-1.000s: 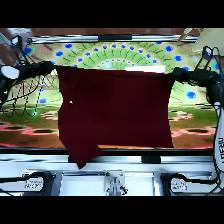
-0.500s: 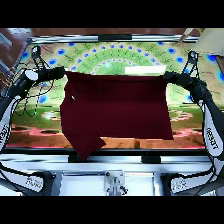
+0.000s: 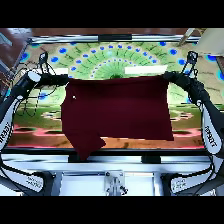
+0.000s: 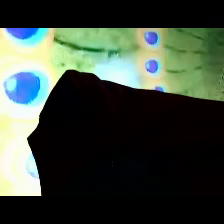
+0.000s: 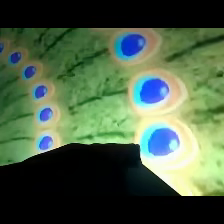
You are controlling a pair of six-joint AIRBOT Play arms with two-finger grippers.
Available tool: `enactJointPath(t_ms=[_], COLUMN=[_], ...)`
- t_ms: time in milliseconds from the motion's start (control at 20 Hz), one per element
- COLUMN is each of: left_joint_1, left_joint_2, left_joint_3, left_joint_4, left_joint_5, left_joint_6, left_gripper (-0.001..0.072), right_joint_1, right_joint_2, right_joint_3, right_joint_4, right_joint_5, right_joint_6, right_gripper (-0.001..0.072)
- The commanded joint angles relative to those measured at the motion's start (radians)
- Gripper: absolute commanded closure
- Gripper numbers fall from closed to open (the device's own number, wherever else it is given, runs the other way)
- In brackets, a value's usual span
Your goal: Fold the shirts.
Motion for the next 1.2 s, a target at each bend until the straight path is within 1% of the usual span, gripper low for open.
enactJointPath(t_ms=[0, 200, 250, 300, 350, 400, 450, 500, 600, 750, 900, 1000, 1150], left_joint_1=[-0.008, -0.002, 0.001, 0.007, 0.011, 0.017, 0.022, 0.027, 0.039, 0.059, 0.075, 0.075, 0.075], left_joint_2=[-0.017, -0.016, -0.014, -0.014, -0.014, -0.014, -0.016, -0.019, -0.026, -0.026, -0.026, -0.026, -0.026], left_joint_3=[0.000, 0.002, 0.006, 0.023, 0.037, 0.041, 0.040, 0.040, 0.041, 0.047, 0.054, 0.054, 0.054], left_joint_4=[0.011, 0.012, 0.012, 0.013, 0.013, 0.015, 0.021, 0.024, 0.025, 0.024, 0.023, 0.023, 0.024], left_joint_5=[-0.085, -0.143, -0.185, -0.264, -0.351, -0.406, -0.431, -0.445, -0.448, -0.456, -0.460, -0.464, -0.475], left_joint_6=[-0.001, 0.000, 0.003, 0.037, 0.091, 0.106, 0.105, 0.104, 0.086, 0.086, 0.086, 0.087, 0.087], left_gripper=[0.0676, 0.0677, 0.0677, 0.0677, 0.0677, 0.0677, 0.0677, 0.0677, 0.0677, 0.0677, 0.0677, 0.0677, 0.0677], right_joint_1=[0.001, 0.000, 0.000, 0.000, 0.000, 0.000, 0.000, 0.000, 0.000, 0.000, -0.007, -0.025, -0.058], right_joint_2=[-0.009, -0.010, -0.001, 0.012, 0.024, 0.029, 0.027, 0.025, 0.026, 0.026, 0.026, 0.026, 0.021], right_joint_3=[0.000, 0.000, 0.000, 0.000, 0.000, 0.000, 0.000, 0.000, 0.000, 0.000, 0.022, 0.052, 0.055], right_joint_4=[0.010, 0.005, 0.006, -0.002, -0.018, -0.047, -0.071, -0.101, -0.133, -0.147, -0.198, -0.205, -0.198], right_joint_5=[-0.061, -0.129, -0.172, -0.221, -0.287, -0.352, -0.406, -0.447, -0.475, -0.464, -0.446, -0.446, -0.493], right_joint_6=[-0.014, -0.014, -0.014, -0.014, -0.014, -0.014, -0.014, -0.013, -0.005, -0.003, 0.037, 0.063, 0.096], right_gripper=[0.0633, 0.0633, 0.0634, 0.0634, 0.0634, 0.0634, 0.0634, 0.0634, 0.0634, 0.0634, 0.0634, 0.0634, 0.0634])
